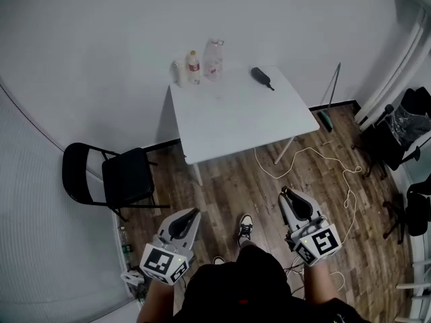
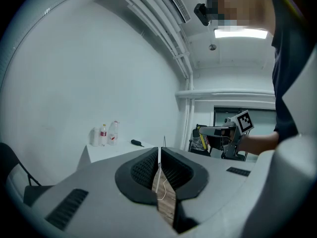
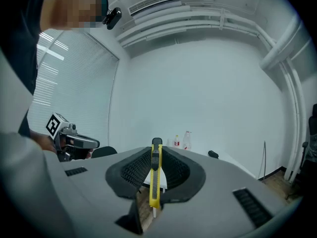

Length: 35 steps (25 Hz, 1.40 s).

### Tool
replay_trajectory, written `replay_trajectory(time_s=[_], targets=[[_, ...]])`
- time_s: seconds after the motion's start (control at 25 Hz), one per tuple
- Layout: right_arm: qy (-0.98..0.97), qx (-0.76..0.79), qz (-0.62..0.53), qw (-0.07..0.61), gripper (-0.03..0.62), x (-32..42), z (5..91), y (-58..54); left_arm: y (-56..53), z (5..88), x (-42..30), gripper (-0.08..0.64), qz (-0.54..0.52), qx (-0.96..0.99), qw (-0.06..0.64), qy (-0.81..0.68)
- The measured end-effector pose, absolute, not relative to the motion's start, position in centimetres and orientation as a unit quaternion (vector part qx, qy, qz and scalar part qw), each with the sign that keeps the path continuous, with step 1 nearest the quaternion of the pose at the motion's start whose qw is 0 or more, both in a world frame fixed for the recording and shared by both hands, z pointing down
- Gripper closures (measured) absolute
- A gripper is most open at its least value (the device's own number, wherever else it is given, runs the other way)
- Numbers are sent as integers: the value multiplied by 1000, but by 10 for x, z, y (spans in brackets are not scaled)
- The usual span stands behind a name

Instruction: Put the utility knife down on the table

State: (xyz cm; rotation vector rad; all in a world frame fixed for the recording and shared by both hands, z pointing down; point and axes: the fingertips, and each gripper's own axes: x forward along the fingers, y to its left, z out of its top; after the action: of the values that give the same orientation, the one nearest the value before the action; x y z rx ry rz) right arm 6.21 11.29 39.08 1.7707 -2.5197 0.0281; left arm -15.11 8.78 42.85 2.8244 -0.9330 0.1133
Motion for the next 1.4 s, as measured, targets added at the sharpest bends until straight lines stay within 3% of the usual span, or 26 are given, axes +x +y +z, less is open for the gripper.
replay_trajectory(time_s=[1.08,1.4], targets=[[-867,491,79,36,517,192,452,-220,-194,451,-16,525,79,906,113,-400],[-864,480,95,120,517,168,506,-291,-238,473,-24,525,88,900,126,-408]])
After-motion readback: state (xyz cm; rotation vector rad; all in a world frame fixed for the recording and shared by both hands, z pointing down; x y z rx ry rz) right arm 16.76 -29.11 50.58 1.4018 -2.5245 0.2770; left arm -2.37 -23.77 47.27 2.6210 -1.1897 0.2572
